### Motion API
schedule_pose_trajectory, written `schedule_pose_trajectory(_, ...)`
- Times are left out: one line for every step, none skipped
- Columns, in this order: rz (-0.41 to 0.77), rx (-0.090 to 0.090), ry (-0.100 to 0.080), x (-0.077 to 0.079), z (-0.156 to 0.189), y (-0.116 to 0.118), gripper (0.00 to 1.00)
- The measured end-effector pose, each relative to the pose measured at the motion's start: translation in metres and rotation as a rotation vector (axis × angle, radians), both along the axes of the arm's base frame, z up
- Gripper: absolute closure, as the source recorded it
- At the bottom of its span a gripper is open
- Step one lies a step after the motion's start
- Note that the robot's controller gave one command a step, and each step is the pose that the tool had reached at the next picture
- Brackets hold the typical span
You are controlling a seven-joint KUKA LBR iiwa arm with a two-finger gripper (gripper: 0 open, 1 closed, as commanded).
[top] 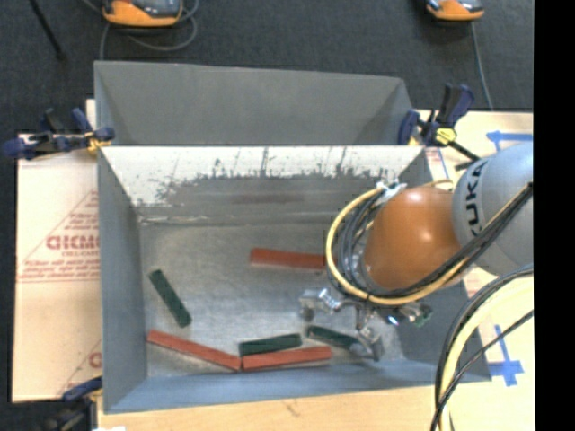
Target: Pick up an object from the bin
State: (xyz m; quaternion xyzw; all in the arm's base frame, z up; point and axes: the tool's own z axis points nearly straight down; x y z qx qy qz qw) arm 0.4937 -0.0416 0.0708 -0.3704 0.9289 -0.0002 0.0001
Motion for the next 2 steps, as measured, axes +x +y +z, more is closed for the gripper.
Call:
schedule_pose_trajectory(0.507, 0.000, -0.002, 0.021, 0.000, 0.025, 0.00)
schedule_pose_trajectory(0.747, 0.005, -0.005, 0.032, 0.000, -0.067, 0.00)
